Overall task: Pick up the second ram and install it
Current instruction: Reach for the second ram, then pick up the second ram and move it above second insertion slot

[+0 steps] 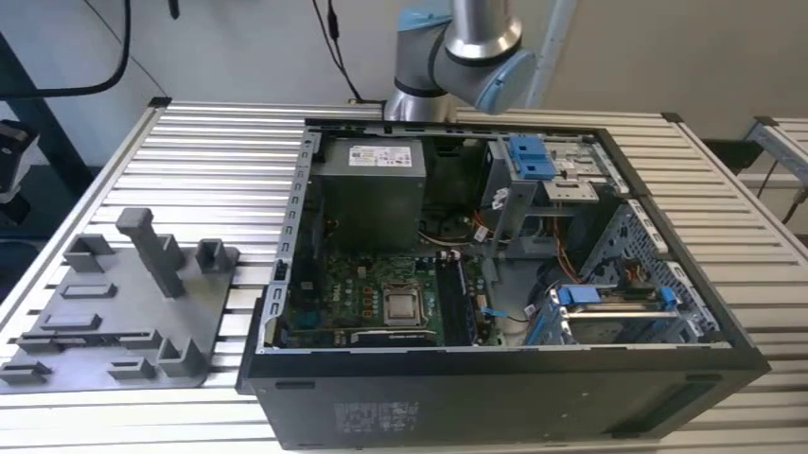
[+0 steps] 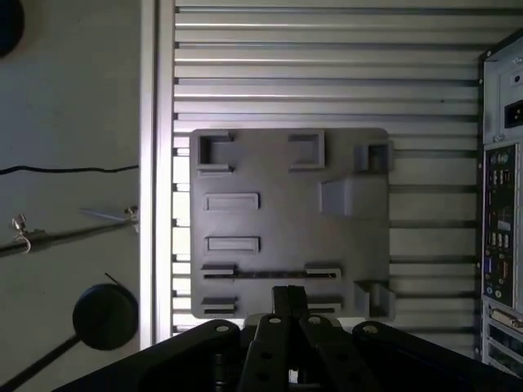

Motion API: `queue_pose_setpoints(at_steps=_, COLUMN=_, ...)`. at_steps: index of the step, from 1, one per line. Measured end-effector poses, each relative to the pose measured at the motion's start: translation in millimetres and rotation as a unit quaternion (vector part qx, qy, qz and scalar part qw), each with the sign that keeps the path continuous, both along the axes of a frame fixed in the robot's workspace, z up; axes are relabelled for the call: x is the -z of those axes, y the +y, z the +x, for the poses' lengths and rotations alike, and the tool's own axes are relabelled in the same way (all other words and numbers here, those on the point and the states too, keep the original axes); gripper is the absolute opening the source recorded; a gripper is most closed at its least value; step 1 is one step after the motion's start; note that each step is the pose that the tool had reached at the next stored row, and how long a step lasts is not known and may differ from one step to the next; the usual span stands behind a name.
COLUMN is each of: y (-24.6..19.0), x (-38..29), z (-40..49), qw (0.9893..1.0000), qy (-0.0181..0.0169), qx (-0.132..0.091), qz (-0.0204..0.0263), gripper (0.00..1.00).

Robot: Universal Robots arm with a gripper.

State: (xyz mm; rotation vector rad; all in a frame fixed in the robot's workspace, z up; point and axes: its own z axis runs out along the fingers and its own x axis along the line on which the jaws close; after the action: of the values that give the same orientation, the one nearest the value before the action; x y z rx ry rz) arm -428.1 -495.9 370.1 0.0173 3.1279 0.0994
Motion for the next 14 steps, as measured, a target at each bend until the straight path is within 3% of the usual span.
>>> queue_pose_setpoints(at_steps=3, y=-3.6, x=0.7, z=0.0, qw=1.0, qy=0.0003, qx=0.0, qz=0.0, gripper=0.11)
queue_pose_setpoints(at_steps=14, y=-3.7, x=0.8, z=-0.4, qw=1.0, qy=0.0003, qx=0.0, qz=0.0, gripper=0.11)
